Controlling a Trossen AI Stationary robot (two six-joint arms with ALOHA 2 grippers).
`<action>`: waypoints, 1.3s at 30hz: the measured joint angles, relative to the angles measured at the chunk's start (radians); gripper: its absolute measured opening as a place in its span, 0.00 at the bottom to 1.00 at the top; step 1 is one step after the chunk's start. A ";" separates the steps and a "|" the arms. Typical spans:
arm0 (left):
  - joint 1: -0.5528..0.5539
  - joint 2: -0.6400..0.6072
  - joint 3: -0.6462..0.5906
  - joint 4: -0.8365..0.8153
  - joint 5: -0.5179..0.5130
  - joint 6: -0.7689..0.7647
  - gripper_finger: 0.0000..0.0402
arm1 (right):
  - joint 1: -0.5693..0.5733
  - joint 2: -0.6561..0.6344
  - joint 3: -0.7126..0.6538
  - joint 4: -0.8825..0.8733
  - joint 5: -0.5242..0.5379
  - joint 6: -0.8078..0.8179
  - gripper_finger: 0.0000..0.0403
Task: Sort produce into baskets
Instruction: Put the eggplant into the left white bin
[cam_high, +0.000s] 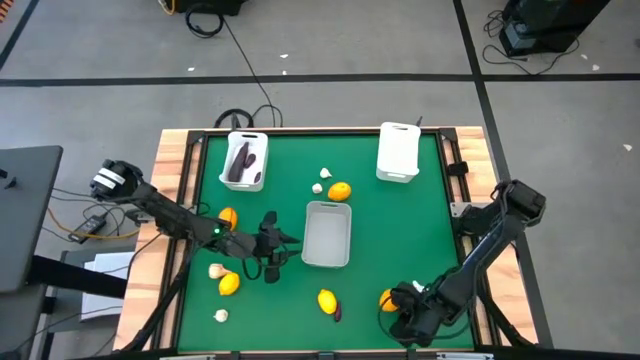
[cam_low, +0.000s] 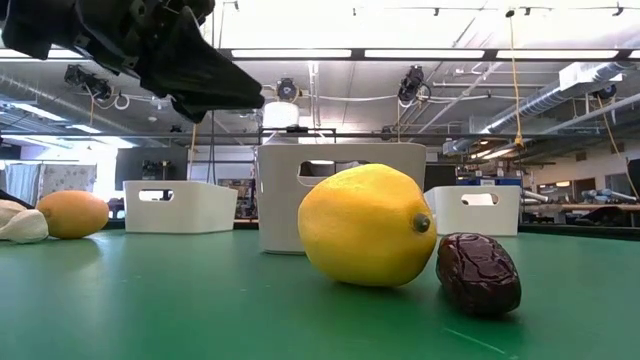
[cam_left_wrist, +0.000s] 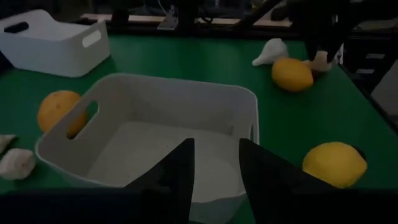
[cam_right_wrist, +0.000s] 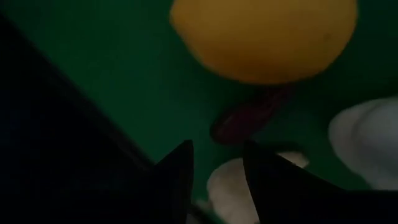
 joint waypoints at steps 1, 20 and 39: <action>0.000 0.000 0.005 0.000 -0.001 0.004 0.32 | -0.004 0.005 0.000 -0.005 0.000 0.006 0.37; 0.005 0.000 0.019 -0.005 -0.009 0.027 0.32 | -0.019 0.069 0.001 -0.023 0.023 0.033 0.37; 0.005 -0.001 0.019 -0.008 -0.010 0.027 0.32 | -0.027 0.071 0.000 -0.073 -0.003 -0.066 0.04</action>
